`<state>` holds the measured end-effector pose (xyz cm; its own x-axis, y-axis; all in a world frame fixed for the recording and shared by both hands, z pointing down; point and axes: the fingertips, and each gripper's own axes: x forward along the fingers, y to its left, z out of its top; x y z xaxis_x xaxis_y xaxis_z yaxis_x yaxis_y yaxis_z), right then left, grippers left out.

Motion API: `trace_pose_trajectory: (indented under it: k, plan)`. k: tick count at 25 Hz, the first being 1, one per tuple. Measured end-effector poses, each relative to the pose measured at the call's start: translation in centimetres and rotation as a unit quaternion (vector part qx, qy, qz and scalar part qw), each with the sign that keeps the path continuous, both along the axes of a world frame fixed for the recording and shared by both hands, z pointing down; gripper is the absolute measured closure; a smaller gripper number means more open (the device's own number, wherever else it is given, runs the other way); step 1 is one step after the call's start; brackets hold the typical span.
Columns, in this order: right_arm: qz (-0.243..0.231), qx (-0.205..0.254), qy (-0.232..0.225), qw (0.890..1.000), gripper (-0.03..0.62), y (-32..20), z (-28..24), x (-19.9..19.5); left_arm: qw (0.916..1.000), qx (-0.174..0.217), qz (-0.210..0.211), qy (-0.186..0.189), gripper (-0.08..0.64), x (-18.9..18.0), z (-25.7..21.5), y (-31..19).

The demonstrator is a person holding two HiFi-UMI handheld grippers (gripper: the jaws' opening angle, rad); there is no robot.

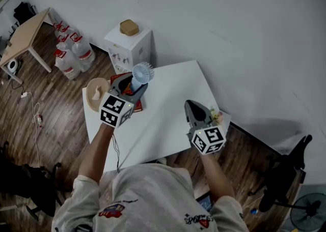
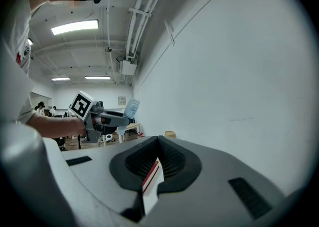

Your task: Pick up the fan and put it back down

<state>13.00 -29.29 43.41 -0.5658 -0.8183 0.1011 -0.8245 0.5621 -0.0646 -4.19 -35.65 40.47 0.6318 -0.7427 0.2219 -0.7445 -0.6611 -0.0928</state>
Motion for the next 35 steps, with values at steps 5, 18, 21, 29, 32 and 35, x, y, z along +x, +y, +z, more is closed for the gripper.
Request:
trace_pose_trajectory:
  k: [5,18,21,29,32,35]
  plan:
    - [0.002,-0.002,-0.001,1.000,0.592,0.2,0.1,-0.3,1.0000,-0.007,0.002,-0.005,0.347,-0.1,0.9,0.3]
    - [0.006,-0.008,0.000,1.000,0.592,0.5,0.1,-0.2,0.9996,-0.017,0.012,-0.020,0.347,0.6,2.4,0.6]
    - [0.006,-0.009,0.000,1.000,0.592,0.6,0.3,-0.2,0.9991,-0.024,0.016,-0.030,0.347,0.9,3.7,0.7]
    - [0.015,-0.017,-0.002,1.000,0.592,1.3,1.1,0.5,0.9953,-0.063,0.027,-0.069,0.347,1.7,9.2,1.6]
    - [0.023,-0.022,-0.003,1.000,0.592,1.6,1.6,0.9,0.9928,-0.081,0.032,-0.083,0.347,2.0,11.7,1.7]
    - [0.030,-0.026,-0.003,0.999,0.592,1.9,2.3,1.5,0.9893,-0.092,0.041,-0.106,0.347,2.6,14.3,2.0]
